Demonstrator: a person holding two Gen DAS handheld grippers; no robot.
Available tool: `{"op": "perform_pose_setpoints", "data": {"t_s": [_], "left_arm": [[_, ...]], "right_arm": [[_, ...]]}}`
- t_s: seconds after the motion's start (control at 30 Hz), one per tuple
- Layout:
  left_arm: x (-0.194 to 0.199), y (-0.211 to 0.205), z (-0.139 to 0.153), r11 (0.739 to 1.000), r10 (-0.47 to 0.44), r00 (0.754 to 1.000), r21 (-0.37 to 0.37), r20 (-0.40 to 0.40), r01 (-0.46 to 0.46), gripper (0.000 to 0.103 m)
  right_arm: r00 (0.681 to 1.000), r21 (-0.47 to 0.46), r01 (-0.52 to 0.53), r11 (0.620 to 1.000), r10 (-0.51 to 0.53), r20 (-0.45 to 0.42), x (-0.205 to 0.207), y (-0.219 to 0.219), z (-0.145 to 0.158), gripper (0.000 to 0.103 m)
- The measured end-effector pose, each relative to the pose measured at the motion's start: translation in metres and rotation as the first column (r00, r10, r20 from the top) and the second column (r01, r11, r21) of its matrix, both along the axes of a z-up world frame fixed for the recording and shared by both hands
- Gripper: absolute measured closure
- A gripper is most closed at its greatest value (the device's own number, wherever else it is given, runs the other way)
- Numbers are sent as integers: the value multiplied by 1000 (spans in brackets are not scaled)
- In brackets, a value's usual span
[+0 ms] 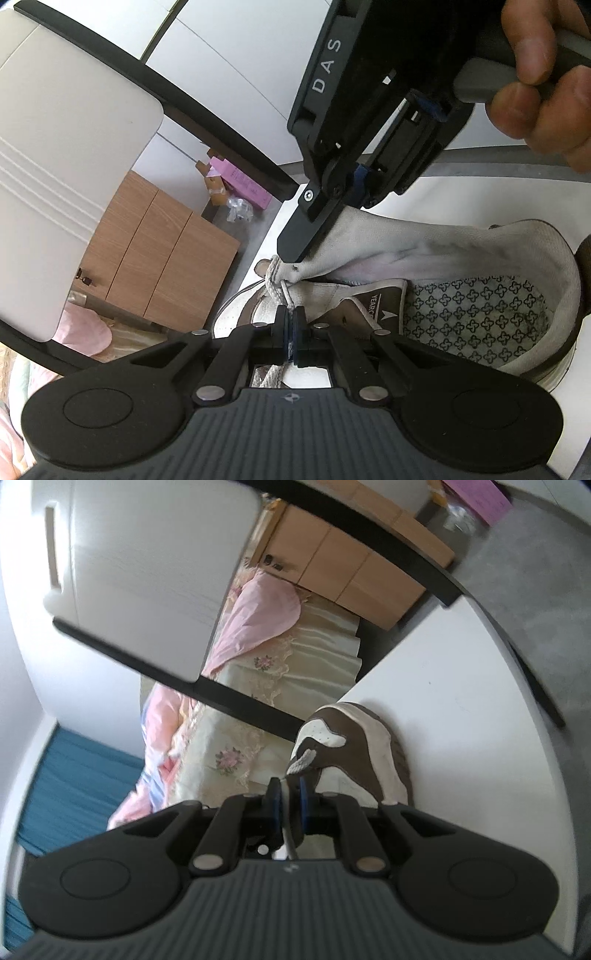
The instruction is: Lace up shoes with both hands
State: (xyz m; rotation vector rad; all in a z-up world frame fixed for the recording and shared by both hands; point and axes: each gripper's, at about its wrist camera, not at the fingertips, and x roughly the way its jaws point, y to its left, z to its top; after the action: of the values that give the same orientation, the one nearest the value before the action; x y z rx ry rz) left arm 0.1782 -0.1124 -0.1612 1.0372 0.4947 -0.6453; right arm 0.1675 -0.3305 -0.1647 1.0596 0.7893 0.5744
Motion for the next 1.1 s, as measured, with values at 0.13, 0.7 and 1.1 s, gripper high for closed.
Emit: {"op": "perform_pose_setpoints", "data": {"t_s": [0.13,0.7,1.1], "left_arm": [[16,12,1,1000,-4,1000,6,1,4,102],[-12,33,-14,999,-15,1000,36,22,14,103],[13,63,-17,997,25,1000,-70,-3,-25,102]], "right_arm": [[999,69,23,997,-20,-40,0,-4,-8,93],[1000,40,9,999,-8,-20,0,5,6,92],[984,-210,-73,975,105,146,-1,30,38,86]]}}
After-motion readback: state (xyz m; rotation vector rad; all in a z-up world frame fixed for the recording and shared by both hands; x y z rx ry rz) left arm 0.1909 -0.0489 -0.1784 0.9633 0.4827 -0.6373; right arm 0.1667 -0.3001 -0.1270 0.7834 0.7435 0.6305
